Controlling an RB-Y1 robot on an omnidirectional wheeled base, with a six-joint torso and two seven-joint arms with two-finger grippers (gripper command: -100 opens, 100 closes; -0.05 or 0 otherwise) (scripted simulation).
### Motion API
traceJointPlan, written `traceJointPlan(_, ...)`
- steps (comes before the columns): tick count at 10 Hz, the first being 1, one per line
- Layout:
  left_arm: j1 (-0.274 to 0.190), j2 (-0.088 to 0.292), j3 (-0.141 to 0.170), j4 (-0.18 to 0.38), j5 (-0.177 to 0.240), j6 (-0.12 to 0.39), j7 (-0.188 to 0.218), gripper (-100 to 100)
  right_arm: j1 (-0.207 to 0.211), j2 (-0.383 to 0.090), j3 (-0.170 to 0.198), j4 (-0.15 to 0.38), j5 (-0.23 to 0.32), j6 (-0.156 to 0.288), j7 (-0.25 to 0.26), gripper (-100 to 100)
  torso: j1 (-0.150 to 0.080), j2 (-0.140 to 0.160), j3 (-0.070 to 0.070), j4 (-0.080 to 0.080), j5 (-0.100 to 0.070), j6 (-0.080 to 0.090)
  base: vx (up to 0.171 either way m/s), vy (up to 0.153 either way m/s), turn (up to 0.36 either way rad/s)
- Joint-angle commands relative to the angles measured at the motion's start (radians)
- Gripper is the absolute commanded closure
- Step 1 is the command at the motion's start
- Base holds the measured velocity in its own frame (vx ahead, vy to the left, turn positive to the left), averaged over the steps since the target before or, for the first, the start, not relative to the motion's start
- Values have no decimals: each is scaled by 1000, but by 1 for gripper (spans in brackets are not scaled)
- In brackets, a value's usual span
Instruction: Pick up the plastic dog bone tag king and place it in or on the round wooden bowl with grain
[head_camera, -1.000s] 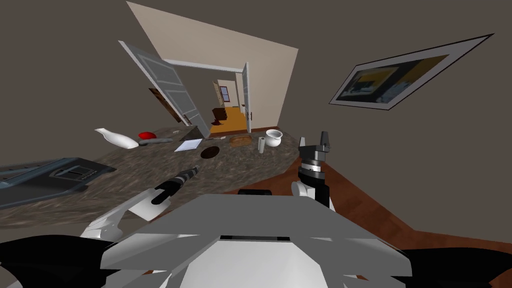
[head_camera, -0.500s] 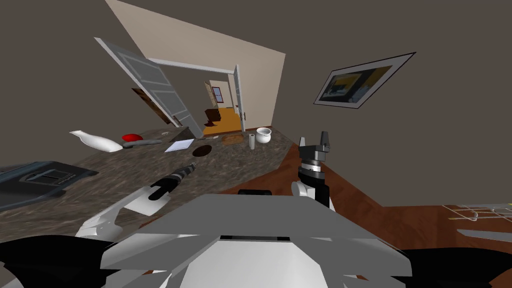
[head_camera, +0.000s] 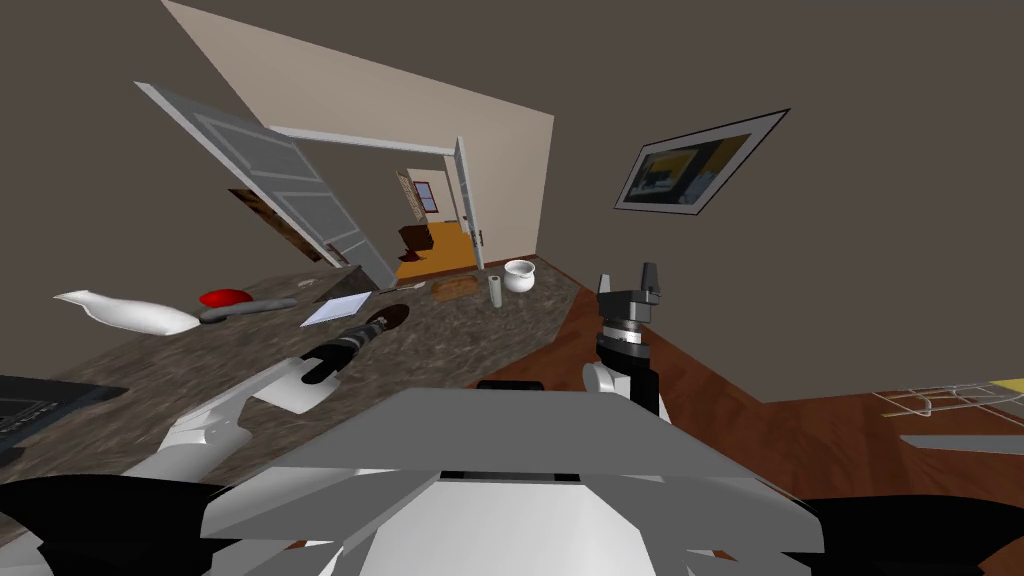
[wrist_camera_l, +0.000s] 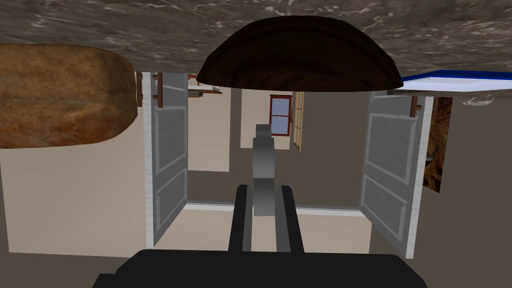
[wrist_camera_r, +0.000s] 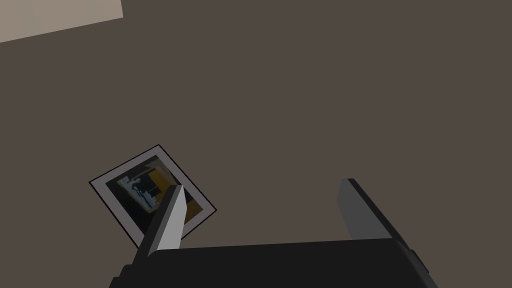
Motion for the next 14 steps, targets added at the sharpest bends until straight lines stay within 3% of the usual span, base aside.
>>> traceJointPlan(1,-20,19,-1,20,-22,13,27,100,0,0,0,0,0,0,0,0,0,0,0,0,0,0,125,145,-81)
traceJointPlan(3,-45,44,-5,42,-41,26,55,100,0,0,0,0,0,0,0,0,2,0,0,0,1,0,168,126,-56)
traceJointPlan(4,-38,26,-2,43,-42,13,43,100,0,0,0,0,0,0,0,0,2,-1,-1,0,0,0,7,21,-20)
traceJointPlan(5,-42,28,0,44,-44,13,46,-100,0,0,0,0,0,0,0,0,-5,7,3,0,0,-1,0,0,0)
traceJointPlan(9,-42,28,0,44,-43,13,46,-100,0,0,0,0,0,0,0,0,-8,12,7,2,-1,-2,0,0,0)
traceJointPlan(10,-42,28,0,44,-43,13,46,0,0,0,0,0,0,0,0,0,-8,12,7,2,-1,-2,0,0,0)
traceJointPlan(11,-20,67,9,10,-19,37,60,-100,0,0,0,0,0,0,0,0,-8,12,7,2,-1,-2,2,1,21)
traceJointPlan(14,13,125,22,-42,17,72,82,-100,0,0,0,0,0,0,0,0,-9,12,7,2,-1,-2,2,-2,13)
